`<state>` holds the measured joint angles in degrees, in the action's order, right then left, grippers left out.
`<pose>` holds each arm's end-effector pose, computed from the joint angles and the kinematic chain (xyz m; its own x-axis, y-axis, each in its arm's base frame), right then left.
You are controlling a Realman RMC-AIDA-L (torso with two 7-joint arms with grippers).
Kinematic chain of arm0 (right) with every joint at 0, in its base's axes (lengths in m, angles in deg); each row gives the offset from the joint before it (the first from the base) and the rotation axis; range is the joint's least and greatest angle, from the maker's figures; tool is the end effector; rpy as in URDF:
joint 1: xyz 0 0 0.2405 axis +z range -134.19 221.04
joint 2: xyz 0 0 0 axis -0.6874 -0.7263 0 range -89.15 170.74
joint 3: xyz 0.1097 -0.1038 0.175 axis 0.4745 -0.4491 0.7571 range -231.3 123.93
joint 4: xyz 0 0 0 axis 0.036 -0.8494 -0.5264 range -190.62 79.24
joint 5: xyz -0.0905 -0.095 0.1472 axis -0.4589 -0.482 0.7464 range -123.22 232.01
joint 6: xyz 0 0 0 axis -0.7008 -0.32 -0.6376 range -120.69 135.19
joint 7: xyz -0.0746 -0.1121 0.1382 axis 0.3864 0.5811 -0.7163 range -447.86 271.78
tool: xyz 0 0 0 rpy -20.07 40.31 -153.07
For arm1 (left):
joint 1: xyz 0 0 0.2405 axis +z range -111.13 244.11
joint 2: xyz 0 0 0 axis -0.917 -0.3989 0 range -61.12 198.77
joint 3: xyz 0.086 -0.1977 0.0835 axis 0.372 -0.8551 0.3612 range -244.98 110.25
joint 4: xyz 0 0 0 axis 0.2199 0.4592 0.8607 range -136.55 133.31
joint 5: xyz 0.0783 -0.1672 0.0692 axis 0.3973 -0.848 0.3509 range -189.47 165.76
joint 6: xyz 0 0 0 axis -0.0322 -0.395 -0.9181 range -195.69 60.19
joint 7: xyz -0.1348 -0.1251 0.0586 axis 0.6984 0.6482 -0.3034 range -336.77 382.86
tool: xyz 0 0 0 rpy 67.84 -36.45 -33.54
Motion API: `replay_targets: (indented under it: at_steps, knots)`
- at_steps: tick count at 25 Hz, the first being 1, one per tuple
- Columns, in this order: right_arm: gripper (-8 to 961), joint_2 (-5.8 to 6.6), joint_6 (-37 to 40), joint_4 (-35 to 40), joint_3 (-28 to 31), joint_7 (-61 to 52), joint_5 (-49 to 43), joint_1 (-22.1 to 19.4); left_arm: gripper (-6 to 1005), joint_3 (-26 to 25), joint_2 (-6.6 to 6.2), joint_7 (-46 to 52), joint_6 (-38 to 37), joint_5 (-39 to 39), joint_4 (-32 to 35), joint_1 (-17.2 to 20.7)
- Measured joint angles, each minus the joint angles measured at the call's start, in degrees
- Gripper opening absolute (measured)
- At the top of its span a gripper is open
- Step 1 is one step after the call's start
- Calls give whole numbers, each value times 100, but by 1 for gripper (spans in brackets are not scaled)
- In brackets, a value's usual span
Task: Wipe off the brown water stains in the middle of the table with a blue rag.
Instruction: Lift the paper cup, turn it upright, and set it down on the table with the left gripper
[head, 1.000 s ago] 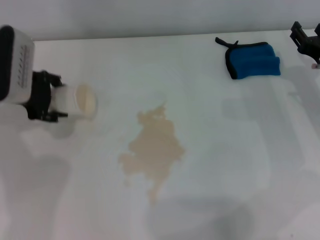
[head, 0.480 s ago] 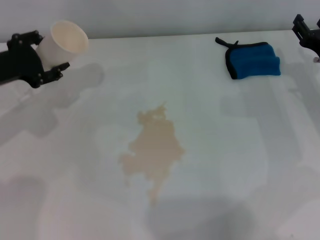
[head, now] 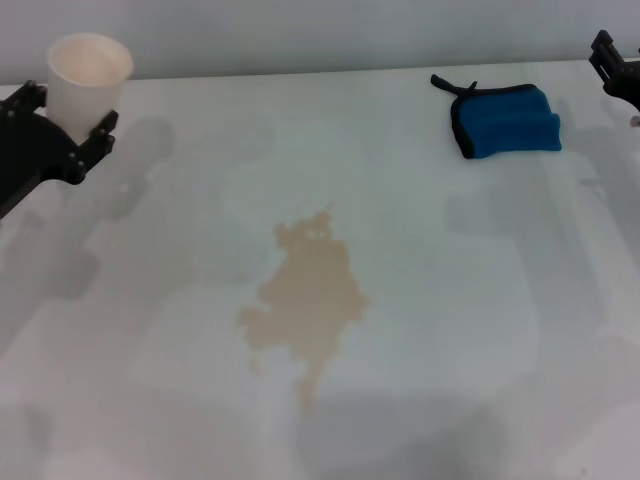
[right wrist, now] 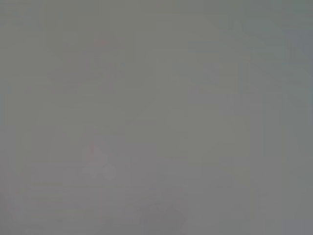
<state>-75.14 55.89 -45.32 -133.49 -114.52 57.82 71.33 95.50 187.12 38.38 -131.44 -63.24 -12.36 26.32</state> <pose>0.3422 0.4029 0.0507 0.5534 -0.0937 -0.8276 -0.8275 0.0509 -0.5591 -0.2585 0.4078 -0.0201 0.9364 -0.0815 0.3413 0.2520 -0.5209 -0.8156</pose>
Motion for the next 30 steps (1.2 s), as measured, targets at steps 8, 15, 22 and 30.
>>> replay_targets:
  at_steps: [8, 15, 22, 30]
  knots:
    - [679, -18, -2, -1, 1, -6, 0, 5, 643, -10, 78, -429, 248, -1331, 909, 421]
    - [679, 17, -4, 12, 0, -7, 0, 47, 639, -9, 115, -626, 794, -1948, 1534, 690]
    - [679, 35, -37, 22, 0, 23, 0, 111, 635, -9, 124, -628, 1427, -1966, 1609, 749]
    - [680, 37, -43, 26, 0, 3, 0, 54, 633, -9, 124, -628, 1627, -1972, 1638, 730]
